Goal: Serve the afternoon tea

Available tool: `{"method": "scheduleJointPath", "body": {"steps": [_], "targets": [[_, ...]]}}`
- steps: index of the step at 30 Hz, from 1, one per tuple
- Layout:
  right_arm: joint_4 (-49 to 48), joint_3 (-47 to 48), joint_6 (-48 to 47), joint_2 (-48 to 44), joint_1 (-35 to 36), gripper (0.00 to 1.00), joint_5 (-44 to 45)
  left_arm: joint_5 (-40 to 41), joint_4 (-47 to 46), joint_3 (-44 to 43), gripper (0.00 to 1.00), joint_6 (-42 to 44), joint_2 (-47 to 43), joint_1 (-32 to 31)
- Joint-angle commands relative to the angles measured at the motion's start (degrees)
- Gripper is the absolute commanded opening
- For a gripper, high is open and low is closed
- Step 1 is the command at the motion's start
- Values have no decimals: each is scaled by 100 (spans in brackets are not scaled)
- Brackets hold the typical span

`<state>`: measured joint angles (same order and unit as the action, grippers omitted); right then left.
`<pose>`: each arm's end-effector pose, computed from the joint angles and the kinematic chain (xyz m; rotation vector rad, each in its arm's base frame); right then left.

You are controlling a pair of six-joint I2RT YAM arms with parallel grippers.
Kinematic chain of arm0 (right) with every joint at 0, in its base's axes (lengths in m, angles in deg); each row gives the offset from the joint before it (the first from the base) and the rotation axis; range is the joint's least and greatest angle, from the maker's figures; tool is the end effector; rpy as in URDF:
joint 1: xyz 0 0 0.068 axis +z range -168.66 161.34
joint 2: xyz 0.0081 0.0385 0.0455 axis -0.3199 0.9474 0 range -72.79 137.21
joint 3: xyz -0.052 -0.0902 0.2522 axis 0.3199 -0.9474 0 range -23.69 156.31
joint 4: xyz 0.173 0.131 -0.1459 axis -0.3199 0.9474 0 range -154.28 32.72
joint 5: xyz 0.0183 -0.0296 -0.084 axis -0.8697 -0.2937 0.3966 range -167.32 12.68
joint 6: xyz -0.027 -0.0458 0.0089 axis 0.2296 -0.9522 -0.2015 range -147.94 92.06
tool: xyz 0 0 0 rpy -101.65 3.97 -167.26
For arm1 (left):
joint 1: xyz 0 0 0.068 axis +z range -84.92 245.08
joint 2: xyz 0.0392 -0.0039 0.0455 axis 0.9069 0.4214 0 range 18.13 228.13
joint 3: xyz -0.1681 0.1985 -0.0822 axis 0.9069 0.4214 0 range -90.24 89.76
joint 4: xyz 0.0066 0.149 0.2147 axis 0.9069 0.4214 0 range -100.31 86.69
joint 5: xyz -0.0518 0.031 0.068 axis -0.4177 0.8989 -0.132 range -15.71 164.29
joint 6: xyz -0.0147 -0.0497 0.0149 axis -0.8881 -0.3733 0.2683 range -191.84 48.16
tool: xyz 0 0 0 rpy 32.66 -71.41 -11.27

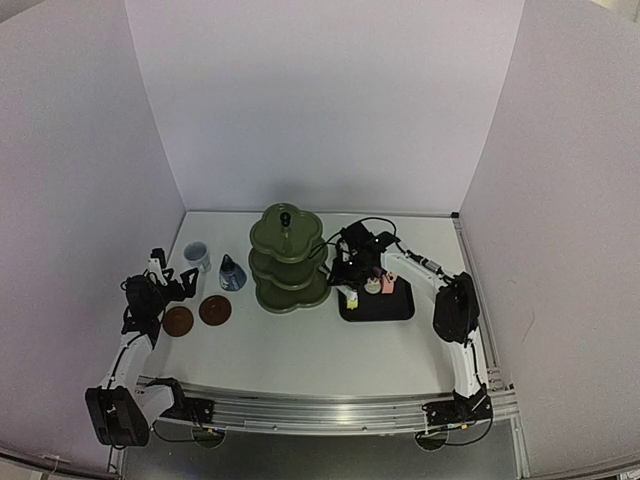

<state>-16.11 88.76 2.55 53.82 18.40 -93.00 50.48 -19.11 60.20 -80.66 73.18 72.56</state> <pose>0.3774 0.2969 0.2279 -0.2558 2.7953 0.7052 0.2178 0.0141 0.2480 0.0249 1.8555 -0.4025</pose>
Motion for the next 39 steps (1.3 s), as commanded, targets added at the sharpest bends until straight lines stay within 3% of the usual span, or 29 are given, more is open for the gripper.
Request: {"method": "scheduleJointPath", "body": {"steps": [1, 13, 24, 33, 39], "targets": [[-114, -88, 48, -647, 14, 31, -122, -12, 27, -79, 100, 73, -34, -11], [-27, -492, 170, -1079, 7, 31, 108, -19, 51, -71, 100, 57, -65, -15], [459, -1338, 197, -2185, 49, 30, 911, -44, -30, -41, 100, 113, -39, -18], [1425, -1556, 249, -2800, 409, 31, 1615, -94, -33, -76, 100, 145, -46, -13], [1560, -1993, 511, -3162, 671, 31, 1881, -147, -57, -59, 100, 109, -91, -12]]}}
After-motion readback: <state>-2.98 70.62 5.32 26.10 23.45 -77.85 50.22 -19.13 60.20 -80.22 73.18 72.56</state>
